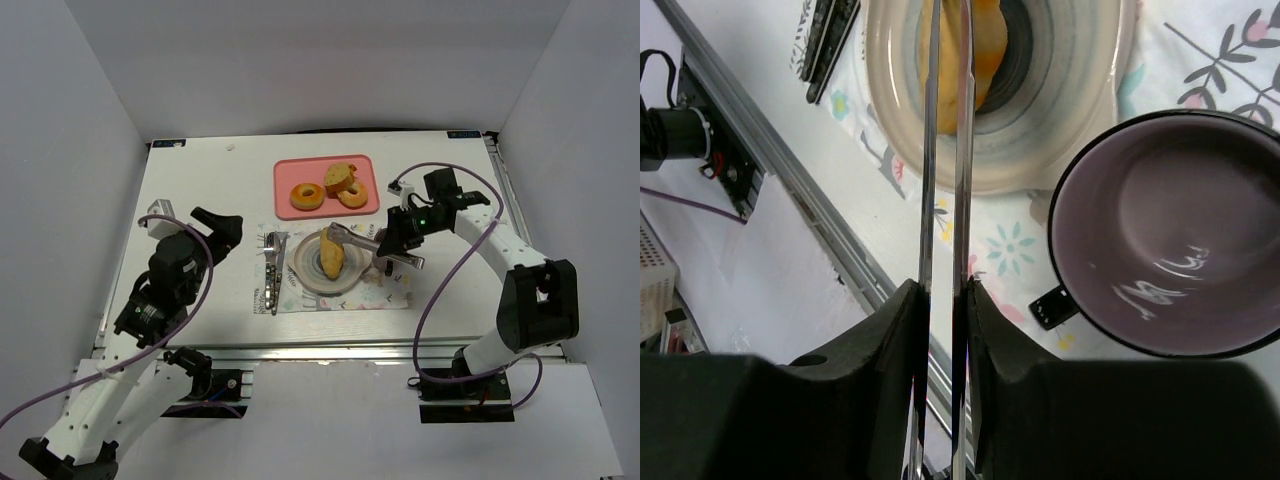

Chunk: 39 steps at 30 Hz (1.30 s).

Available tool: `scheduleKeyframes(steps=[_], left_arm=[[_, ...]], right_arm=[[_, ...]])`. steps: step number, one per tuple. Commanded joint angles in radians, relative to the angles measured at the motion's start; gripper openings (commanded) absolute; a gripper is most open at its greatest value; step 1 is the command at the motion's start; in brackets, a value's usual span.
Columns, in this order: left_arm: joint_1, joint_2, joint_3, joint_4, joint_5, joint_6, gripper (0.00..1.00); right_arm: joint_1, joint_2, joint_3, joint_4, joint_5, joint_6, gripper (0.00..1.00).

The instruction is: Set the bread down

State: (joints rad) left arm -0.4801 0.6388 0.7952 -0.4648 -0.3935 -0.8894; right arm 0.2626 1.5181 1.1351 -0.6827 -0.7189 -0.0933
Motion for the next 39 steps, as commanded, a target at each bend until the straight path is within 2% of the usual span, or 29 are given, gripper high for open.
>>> scheduleKeyframes(steps=[1, 2, 3, 9, 12, 18, 28, 31, 35, 39], left_arm=[[-0.002, -0.03, -0.007, -0.032, -0.028, -0.022, 0.91], [-0.002, -0.04, -0.008, -0.035, -0.03, -0.026, 0.91], [-0.002, -0.044, -0.013, -0.038, -0.033, -0.029, 0.91], [-0.002, -0.038, -0.016, -0.025, -0.028, -0.031, 0.91], [-0.002, -0.016, -0.013, -0.009, -0.024, -0.022, 0.91], [-0.002, 0.018, -0.002, 0.015, -0.013, -0.005, 0.91], [-0.002, 0.03, -0.005, 0.029, -0.005, -0.002, 0.91], [-0.002, 0.033, -0.002, 0.026, -0.004, 0.001, 0.91], [-0.002, 0.032, -0.004, 0.029, -0.002, 0.001, 0.91], [0.0, 0.036, -0.011, 0.046, 0.005, 0.003, 0.91]], right_arm=[[-0.003, 0.019, 0.043, 0.012, -0.007, -0.009, 0.01], [-0.003, 0.025, 0.045, 0.012, -0.008, -0.008, 0.03], [-0.003, 0.028, 0.048, 0.008, -0.008, -0.011, 0.13], [-0.003, 0.019, 0.049, -0.008, -0.017, -0.022, 0.5], [-0.003, -0.002, 0.067, -0.006, -0.02, -0.028, 0.56], [-0.003, -0.035, 0.14, -0.028, -0.017, -0.057, 0.56], [-0.045, -0.058, 0.229, -0.044, -0.024, -0.072, 0.47], [-0.109, -0.056, 0.249, -0.037, -0.019, -0.069, 0.46], [-0.267, -0.05, 0.262, -0.006, 0.056, -0.091, 0.45], [-0.39, -0.059, 0.174, 0.106, 0.29, -0.14, 0.44]])
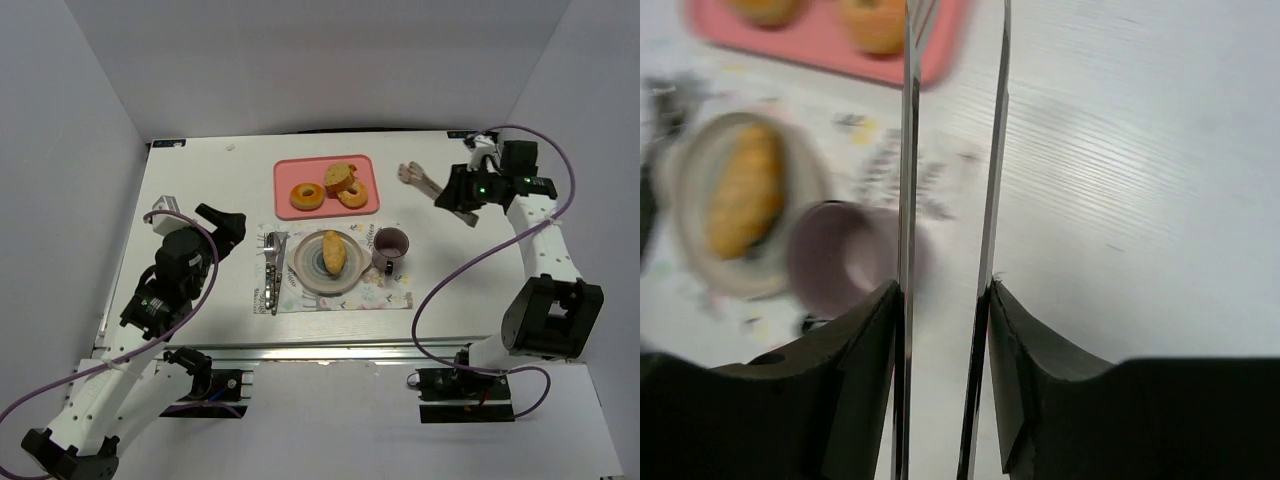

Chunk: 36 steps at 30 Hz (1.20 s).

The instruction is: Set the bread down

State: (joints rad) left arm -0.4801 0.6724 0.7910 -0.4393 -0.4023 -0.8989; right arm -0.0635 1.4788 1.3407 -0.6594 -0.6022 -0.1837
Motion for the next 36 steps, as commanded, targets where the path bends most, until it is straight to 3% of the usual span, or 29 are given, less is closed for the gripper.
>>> scheduleKeyframes(steps=[1, 6, 13, 15, 16, 17, 18, 26, 32, 36], left_arm=[[-0.002, 0.007, -0.009, 0.022, 0.019, 0.014, 0.91], [-0.002, 0.032, 0.001, 0.031, 0.028, 0.029, 0.91], [0.0, 0.046, 0.005, 0.036, 0.025, 0.038, 0.91], [-0.002, 0.042, -0.002, 0.042, 0.025, 0.035, 0.91], [-0.002, 0.042, -0.004, 0.043, 0.025, 0.032, 0.91], [-0.002, 0.041, -0.007, 0.047, 0.025, 0.032, 0.91], [-0.002, 0.042, -0.01, 0.048, 0.025, 0.031, 0.91], [-0.002, 0.062, -0.007, 0.065, 0.033, 0.035, 0.92], [-0.002, 0.061, -0.01, 0.068, 0.031, 0.035, 0.92], [-0.002, 0.064, -0.016, 0.077, 0.034, 0.034, 0.92]], right_arm=[[-0.077, -0.02, -0.091, 0.145, 0.227, -0.065, 0.44], [-0.105, -0.025, -0.264, 0.351, 0.451, -0.096, 0.44], [-0.105, 0.037, -0.367, 0.445, 0.499, -0.079, 0.51], [-0.105, 0.06, -0.379, 0.451, 0.527, -0.074, 0.57], [-0.105, 0.093, -0.379, 0.442, 0.533, -0.071, 0.57], [-0.105, 0.11, -0.371, 0.431, 0.536, -0.069, 0.71], [-0.105, 0.129, -0.359, 0.402, 0.532, -0.068, 0.75], [-0.105, 0.178, -0.338, 0.362, 0.501, -0.063, 0.8], [-0.11, 0.042, -0.234, 0.305, 0.493, -0.095, 0.89], [-0.11, -0.031, -0.135, 0.268, 0.447, -0.152, 0.89]])
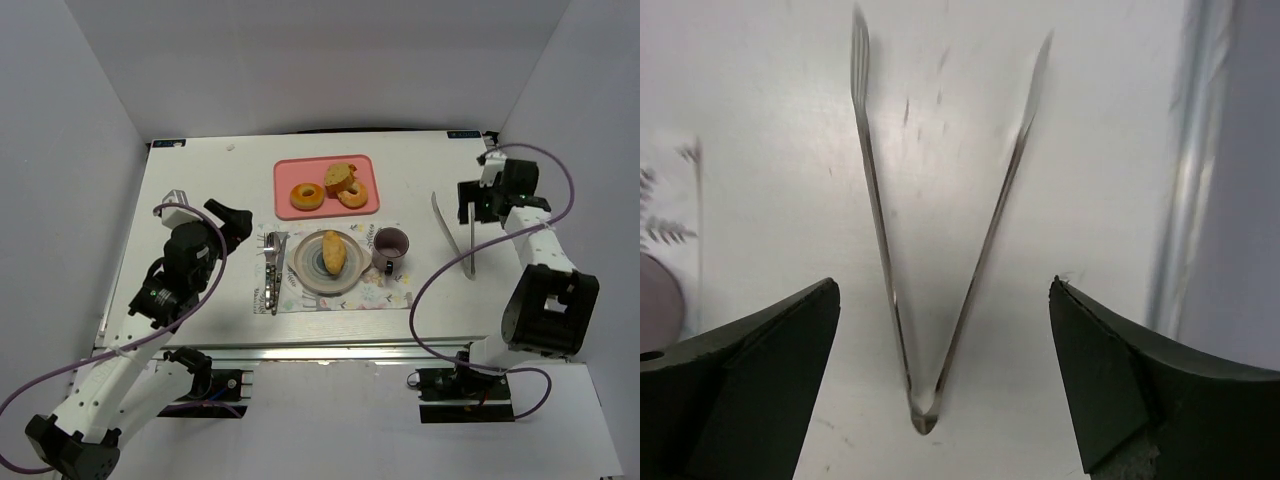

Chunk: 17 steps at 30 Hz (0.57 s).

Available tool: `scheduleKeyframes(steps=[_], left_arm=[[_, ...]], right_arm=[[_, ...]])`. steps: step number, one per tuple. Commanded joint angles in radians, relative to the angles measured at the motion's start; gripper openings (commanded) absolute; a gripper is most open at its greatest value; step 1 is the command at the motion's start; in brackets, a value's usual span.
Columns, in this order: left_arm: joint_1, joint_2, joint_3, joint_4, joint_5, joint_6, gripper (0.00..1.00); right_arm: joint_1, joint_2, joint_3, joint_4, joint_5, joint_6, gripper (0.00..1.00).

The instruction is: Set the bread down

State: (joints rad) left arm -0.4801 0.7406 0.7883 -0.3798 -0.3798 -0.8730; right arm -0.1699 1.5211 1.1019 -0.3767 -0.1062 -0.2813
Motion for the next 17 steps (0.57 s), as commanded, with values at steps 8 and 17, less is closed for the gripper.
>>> scheduleKeyframes(steps=[8, 17], left_arm=[[-0.002, 0.02, 0.005, 0.028, 0.021, 0.028, 0.92], [-0.002, 0.008, 0.009, 0.019, 0.015, 0.029, 0.92]], right_arm=[[0.017, -0.133, 0.194, 0.019, -0.075, 0.188, 0.89], [0.162, -0.122, 0.254, -0.028, -0.19, 0.182, 0.9]])
